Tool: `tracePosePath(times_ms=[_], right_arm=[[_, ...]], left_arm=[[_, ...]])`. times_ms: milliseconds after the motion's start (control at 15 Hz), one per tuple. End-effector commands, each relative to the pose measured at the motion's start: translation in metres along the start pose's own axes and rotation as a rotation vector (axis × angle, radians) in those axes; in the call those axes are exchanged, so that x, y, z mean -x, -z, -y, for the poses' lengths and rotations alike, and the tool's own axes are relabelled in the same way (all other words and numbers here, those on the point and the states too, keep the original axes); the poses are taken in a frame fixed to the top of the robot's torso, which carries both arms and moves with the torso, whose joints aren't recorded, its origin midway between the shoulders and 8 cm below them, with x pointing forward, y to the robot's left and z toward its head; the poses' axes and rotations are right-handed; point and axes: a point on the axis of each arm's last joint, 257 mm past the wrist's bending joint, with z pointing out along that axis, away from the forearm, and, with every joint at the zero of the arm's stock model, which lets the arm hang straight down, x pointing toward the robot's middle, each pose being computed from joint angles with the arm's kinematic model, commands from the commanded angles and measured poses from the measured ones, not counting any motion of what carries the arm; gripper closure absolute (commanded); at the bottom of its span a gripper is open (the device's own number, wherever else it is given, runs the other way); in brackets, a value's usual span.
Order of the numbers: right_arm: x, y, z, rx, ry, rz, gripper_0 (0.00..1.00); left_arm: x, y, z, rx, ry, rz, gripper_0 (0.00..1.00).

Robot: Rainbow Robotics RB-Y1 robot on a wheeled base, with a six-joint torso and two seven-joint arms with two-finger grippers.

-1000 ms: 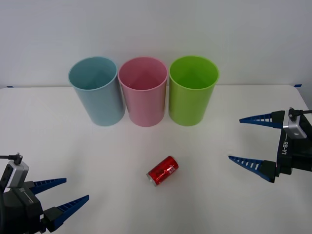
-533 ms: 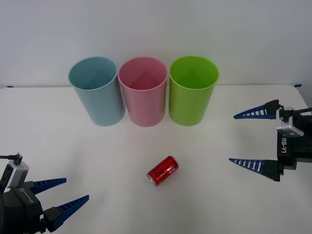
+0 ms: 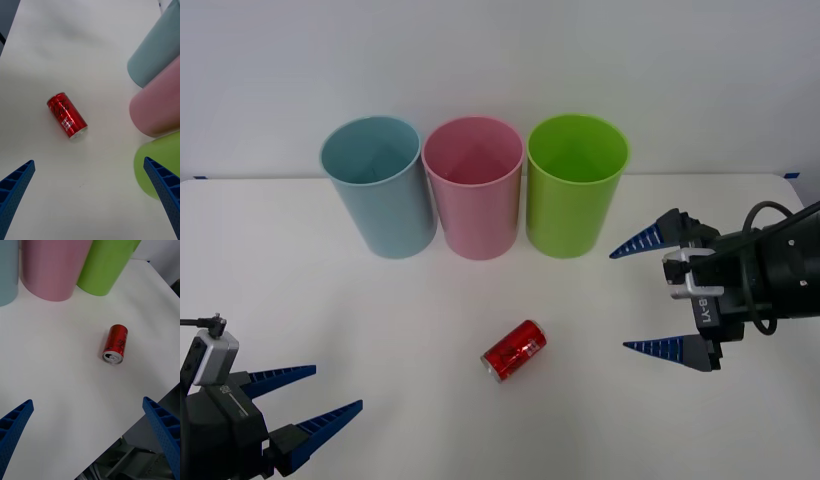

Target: Put cans in the blue bin and PET bottles in the pink bin and trash in the green bin.

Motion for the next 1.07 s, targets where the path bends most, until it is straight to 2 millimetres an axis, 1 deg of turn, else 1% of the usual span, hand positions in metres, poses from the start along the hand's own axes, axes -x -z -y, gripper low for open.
tracePosePath(times_ms=[67, 200, 467, 667, 867, 1067], right_arm=[[0.0, -0.011, 0.0, 0.033, 0.088, -0.052, 0.0], [0.001, -0.022, -0.003, 0.058, 0.139, -0.075, 0.0], [0.002, -0.048, -0.021, 0.138, 0.198, -0.082, 0.0], [0.007, -0.07, -0.024, 0.17, 0.239, -0.065, 0.0], [0.01, -0.094, -0.022, 0.161, 0.268, -0.067, 0.0], [0.01, -0.113, -0.027, 0.174, 0.299, -0.078, 0.0]], left_arm=[[0.0, 0.0, 0.0, 0.0, 0.0, 0.0, 0.0], [0.0, 0.0, 0.0, 0.0, 0.0, 0.0, 0.0], [0.0, 0.0, 0.0, 0.0, 0.0, 0.0, 0.0], [0.0, 0.0, 0.0, 0.0, 0.0, 0.0, 0.0], [0.0, 0.0, 0.0, 0.0, 0.0, 0.0, 0.0], [0.0, 0.0, 0.0, 0.0, 0.0, 0.0, 0.0]])
